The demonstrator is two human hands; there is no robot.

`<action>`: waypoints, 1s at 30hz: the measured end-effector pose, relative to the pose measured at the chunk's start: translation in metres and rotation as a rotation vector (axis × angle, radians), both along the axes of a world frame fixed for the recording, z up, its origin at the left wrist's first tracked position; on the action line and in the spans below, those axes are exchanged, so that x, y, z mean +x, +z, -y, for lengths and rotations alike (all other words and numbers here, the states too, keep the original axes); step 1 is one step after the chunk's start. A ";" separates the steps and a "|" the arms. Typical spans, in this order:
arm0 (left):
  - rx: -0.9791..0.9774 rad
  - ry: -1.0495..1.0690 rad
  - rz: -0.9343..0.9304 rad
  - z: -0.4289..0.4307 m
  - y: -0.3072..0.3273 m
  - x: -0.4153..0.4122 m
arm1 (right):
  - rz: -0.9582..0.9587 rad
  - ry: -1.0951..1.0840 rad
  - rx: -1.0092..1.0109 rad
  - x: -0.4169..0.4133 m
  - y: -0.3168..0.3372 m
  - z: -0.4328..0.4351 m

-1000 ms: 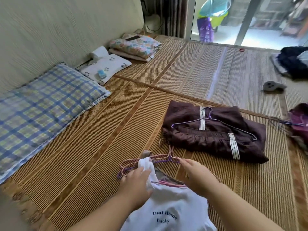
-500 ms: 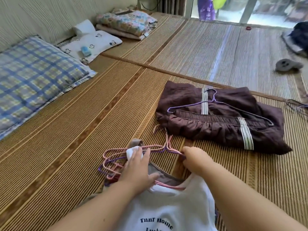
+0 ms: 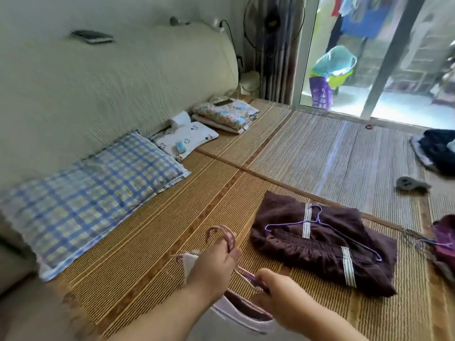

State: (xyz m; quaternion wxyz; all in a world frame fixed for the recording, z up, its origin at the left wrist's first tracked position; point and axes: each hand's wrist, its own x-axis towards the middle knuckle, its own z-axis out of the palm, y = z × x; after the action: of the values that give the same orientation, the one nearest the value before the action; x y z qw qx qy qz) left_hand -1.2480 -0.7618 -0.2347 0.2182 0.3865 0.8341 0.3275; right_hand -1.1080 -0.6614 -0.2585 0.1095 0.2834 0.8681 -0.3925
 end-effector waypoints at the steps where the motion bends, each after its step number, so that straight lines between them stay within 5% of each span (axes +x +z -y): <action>1: 0.051 0.028 0.032 0.006 0.027 -0.002 | -0.021 0.015 -0.003 -0.002 0.025 0.006; 9: 0.403 0.210 0.055 0.096 0.233 -0.009 | -0.266 0.126 -0.282 -0.030 0.230 0.072; 15: 0.670 0.479 -0.062 0.192 0.344 0.015 | -0.333 0.353 -0.261 -0.045 0.351 0.139; 27: 0.834 0.923 -0.507 0.366 0.463 0.107 | -0.291 0.866 -0.556 -0.036 0.463 0.310; 30: 0.773 0.986 -0.582 0.406 0.474 0.135 | -0.353 0.973 -0.490 -0.017 0.471 0.357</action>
State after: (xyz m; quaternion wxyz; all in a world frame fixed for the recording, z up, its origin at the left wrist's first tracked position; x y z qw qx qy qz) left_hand -1.1128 -1.1683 0.2393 -0.3424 0.0842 0.7605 0.5453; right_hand -1.1252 -1.0186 0.2123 0.1933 -0.2525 0.7875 -0.5279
